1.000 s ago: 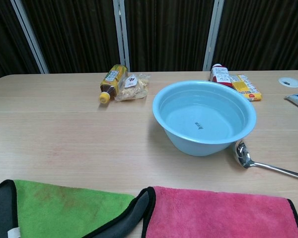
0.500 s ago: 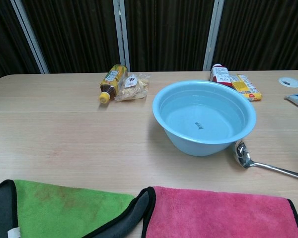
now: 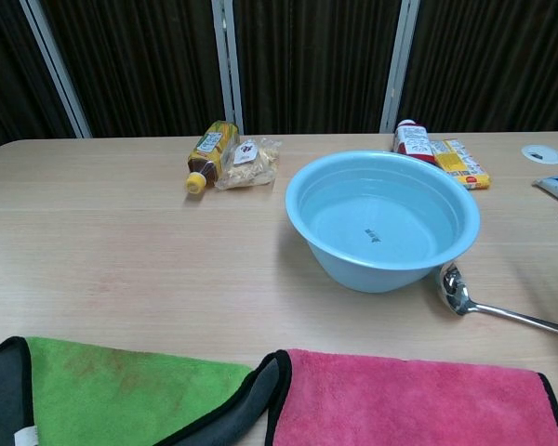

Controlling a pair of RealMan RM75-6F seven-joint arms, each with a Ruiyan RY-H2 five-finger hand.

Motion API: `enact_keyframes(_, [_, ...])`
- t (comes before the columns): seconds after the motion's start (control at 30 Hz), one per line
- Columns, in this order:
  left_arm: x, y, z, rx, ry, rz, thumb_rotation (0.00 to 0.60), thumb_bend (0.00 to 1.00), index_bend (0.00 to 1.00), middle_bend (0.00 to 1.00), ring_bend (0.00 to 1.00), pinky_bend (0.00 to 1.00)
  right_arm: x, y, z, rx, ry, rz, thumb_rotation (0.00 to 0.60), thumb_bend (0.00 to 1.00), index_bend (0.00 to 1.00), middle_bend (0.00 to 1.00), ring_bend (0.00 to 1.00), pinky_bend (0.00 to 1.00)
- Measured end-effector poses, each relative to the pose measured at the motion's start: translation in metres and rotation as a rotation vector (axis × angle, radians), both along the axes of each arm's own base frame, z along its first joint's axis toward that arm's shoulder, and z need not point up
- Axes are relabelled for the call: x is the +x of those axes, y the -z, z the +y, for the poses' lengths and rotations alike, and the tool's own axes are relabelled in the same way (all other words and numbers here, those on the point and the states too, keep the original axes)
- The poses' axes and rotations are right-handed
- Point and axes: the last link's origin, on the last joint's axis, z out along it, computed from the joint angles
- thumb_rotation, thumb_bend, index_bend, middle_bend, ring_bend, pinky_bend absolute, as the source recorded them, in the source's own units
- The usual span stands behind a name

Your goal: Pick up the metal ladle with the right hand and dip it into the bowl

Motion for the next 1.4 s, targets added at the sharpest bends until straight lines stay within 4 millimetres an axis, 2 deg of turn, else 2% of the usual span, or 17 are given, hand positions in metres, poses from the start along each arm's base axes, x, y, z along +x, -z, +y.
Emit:
enact_keyframes(0.47, [-0.005, -0.001, 0.011, -0.036, -0.037, -0.028, 0.6, 0.33, 0.0, 0.0, 0.0, 0.0, -0.009, 0.026, -0.016, -0.085, 0.037, -0.044, 0.6, 0.13, 0.43, 0.0, 0.0, 0.0])
enact_keyframes(0.97, [-0.005, -0.002, 0.011, -0.062, -0.03, -0.048, 0.6, 0.33, 0.0, 0.0, 0.0, 0.0, -0.016, 0.043, -0.003, -0.131, 0.085, -0.094, 0.6, 0.14, 0.44, 0.0, 0.0, 0.0])
enact_keyframes(1.4, [-0.006, -0.005, 0.01, -0.07, -0.029, -0.059, 0.6, 0.33, 0.0, 0.0, 0.0, 0.0, -0.023, 0.064, -0.002, -0.128, 0.097, -0.091, 0.6, 0.14, 0.44, 0.0, 0.0, 0.0])
